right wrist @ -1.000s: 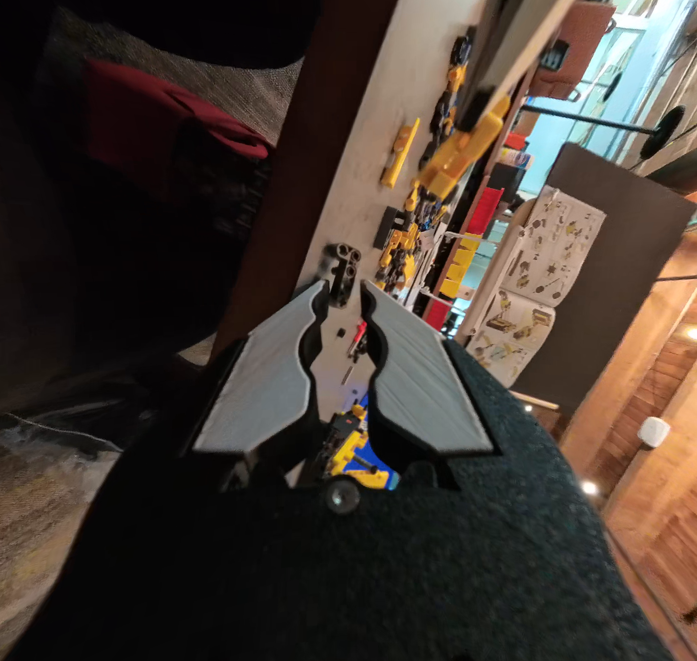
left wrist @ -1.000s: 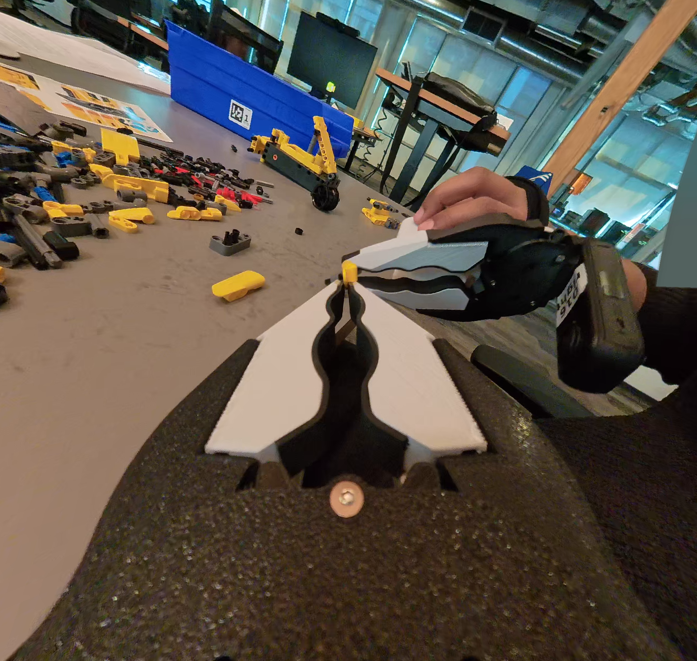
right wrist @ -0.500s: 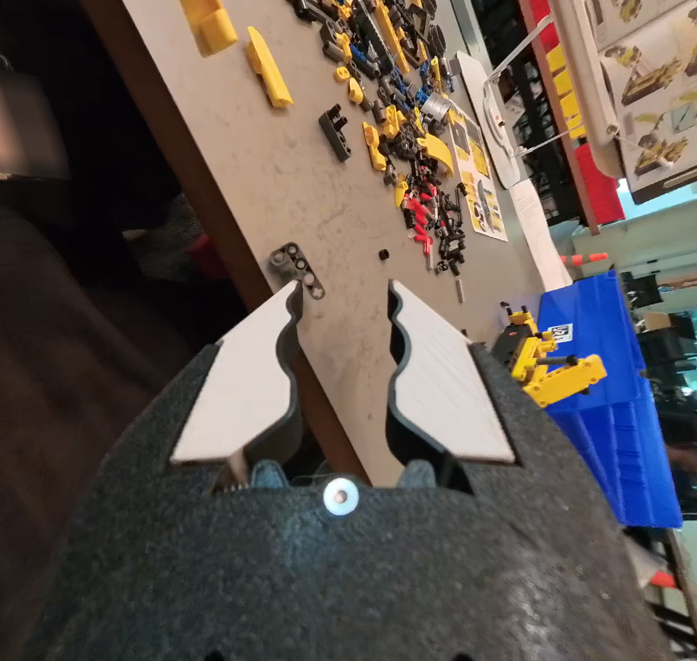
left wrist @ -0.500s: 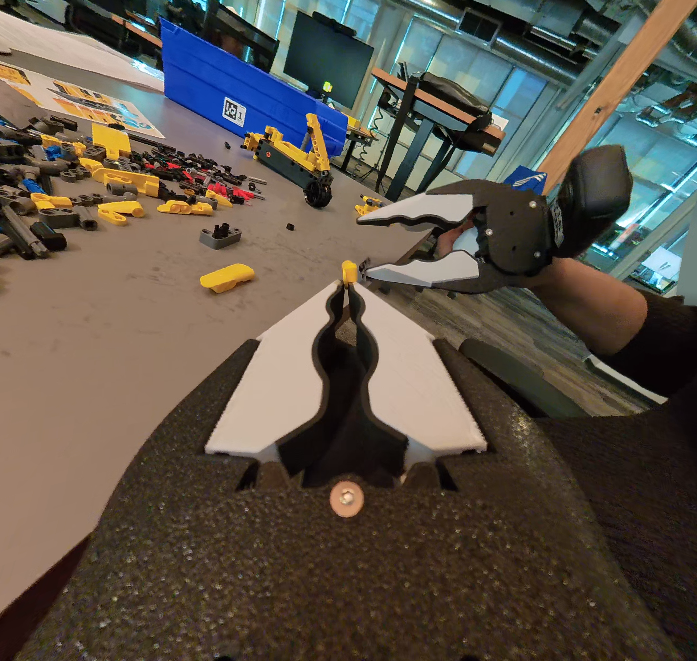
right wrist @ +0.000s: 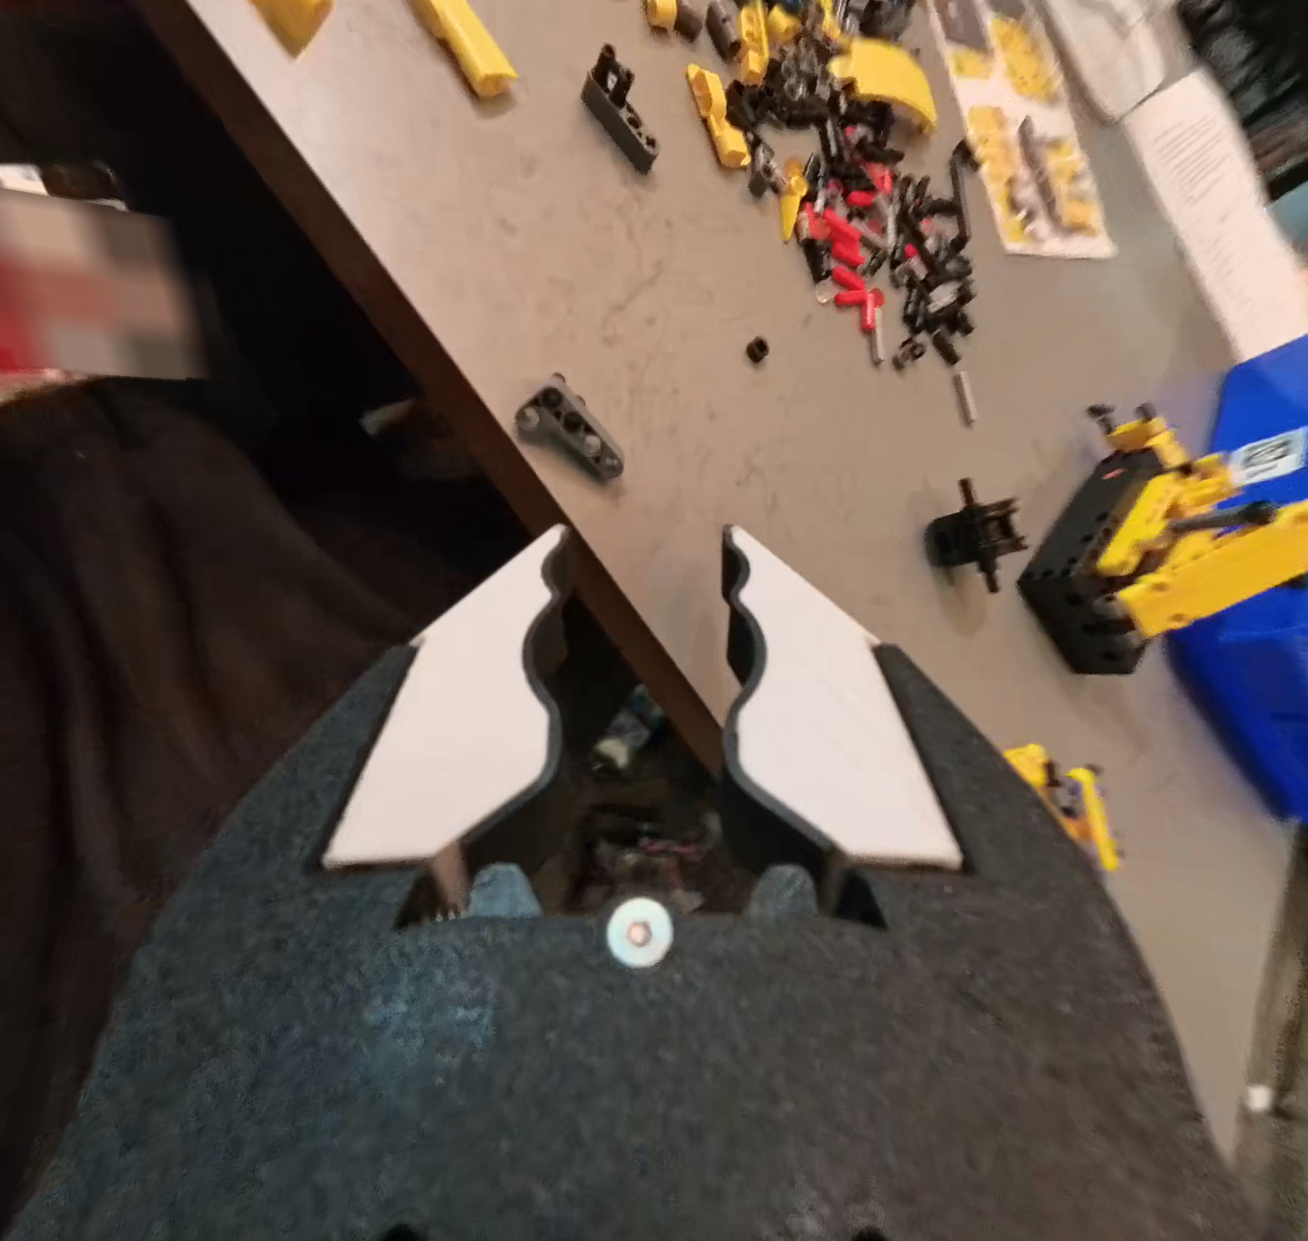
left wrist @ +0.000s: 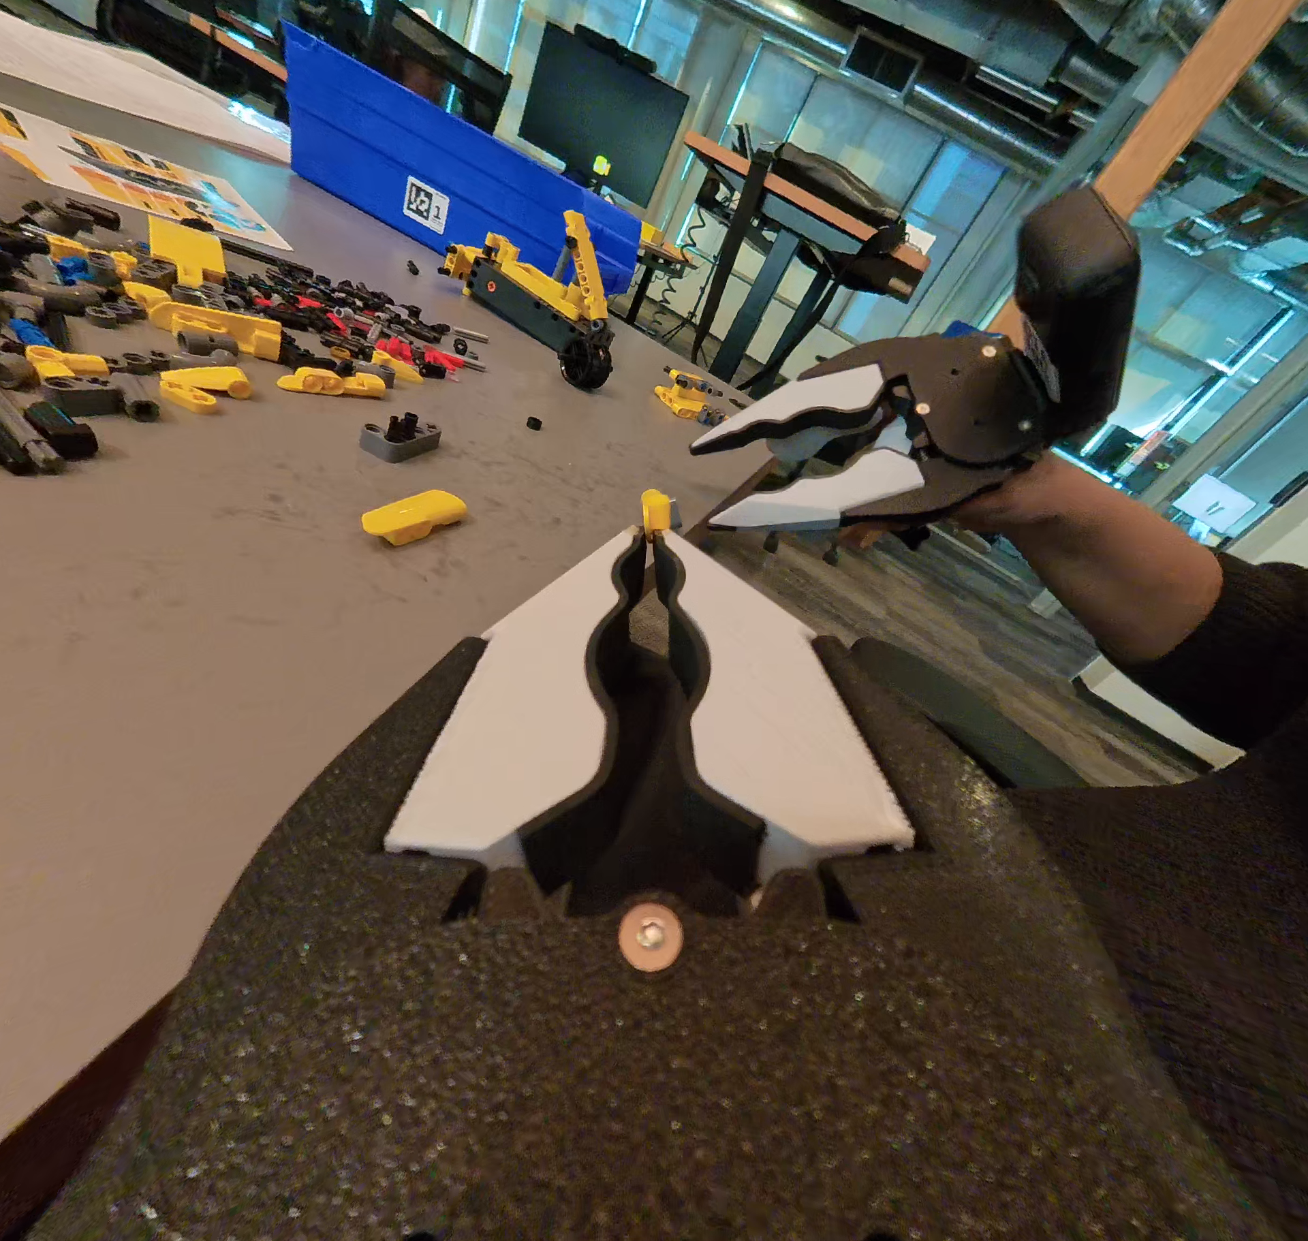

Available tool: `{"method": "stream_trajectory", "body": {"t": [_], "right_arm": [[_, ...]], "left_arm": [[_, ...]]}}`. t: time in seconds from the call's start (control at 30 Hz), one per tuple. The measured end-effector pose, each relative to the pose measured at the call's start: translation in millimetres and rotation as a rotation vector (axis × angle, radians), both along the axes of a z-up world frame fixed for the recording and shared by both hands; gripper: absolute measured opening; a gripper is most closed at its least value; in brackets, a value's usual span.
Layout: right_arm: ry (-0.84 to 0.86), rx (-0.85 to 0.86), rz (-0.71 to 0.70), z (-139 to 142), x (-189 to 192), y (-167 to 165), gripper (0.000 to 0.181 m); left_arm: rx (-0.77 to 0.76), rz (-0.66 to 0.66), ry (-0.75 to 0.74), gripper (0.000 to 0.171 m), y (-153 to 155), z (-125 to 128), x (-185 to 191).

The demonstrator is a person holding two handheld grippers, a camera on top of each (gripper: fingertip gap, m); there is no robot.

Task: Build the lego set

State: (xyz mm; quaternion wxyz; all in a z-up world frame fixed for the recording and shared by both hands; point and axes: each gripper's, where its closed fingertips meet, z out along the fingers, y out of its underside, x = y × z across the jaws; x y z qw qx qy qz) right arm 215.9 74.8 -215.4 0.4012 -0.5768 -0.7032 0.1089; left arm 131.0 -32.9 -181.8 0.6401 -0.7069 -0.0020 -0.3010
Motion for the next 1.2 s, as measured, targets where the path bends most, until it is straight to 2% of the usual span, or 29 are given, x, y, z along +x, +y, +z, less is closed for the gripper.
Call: {"method": "stream_trajectory", "body": {"t": [0.07,0.1,0.23,0.3,0.37,0.4,0.43,0.53,0.63,0.7,0.77,0.87,0.93,1.07,1.13,1.2], "right_arm": [[0.063,0.055,0.051,7.3,0.0,-5.0,0.041],[0.131,-0.024,0.083,11.6,-2.9,-18.2,0.042],[0.544,-0.838,0.188,52.0,-7.4,-109.0,0.042],[0.644,-0.963,0.141,46.4,-4.8,-137.4,0.041],[0.761,-0.881,0.008,32.7,-3.0,-150.2,0.039],[0.797,-0.787,-0.042,28.1,-2.2,-152.6,0.026],[0.812,-0.677,-0.055,28.3,-4.1,-152.9,0.014],[0.81,-0.457,-0.031,38.7,-28.0,-144.1,0.013],[0.946,-0.415,0.016,63.3,-61.9,-128.3,0.014],[1.036,-0.245,0.008,87.3,-78.4,-100.7,0.015],[1.126,-0.171,0.005,114.5,-76.3,-83.5,0.015],[1.179,-0.113,0.118,140.8,-63.7,-80.3,0.02],[1.067,0.017,0.129,135.9,-53.3,-66.3,0.025],[0.653,0.273,0.079,91.6,-27.3,-23.0,0.028],[0.486,0.305,0.13,65.5,-20.2,-18.8,0.033],[0.359,0.261,0.209,41.3,-14.7,-26.3,0.033]], "left_arm": [[0.0,-0.007,-0.006,0.001,0.1,-0.3,1.0],[-0.001,-0.01,-0.006,0.001,0.3,-0.7,1.5],[0.009,-0.014,-0.018,0.001,-0.9,1.6,1.0],[0.009,-0.006,-0.018,0.001,-0.6,0.6,-1.6],[0.0,-0.012,-0.035,0.001,0.2,-2.3,-2.0],[-0.003,-0.018,-0.046,0.001,0.3,-3.0,-1.4],[-0.002,-0.02,-0.051,0.001,0.4,-3.3,-1.1],[-0.006,-0.009,-0.002,0.001,1.9,-6.1,-1.9],[0.0,0.019,0.033,0.001,2.0,-4.1,-6.2],[0.007,0.051,0.055,0.001,1.2,-4.0,-12.1],[0.005,0.072,0.056,0.0,-1.9,-5.7,-16.7],[0.02,0.075,0.039,0.0,-2.0,-2.1,-19.6],[0.006,0.073,0.049,0.001,0.3,-7.3,-18.2],[0.002,0.033,0.049,0.0,-0.3,-7.7,-4.6],[0.004,0.02,0.075,0.001,-0.8,-6.9,0.7],[0.007,0.011,0.086,0.001,-1.7,-6.3,3.8]]}}
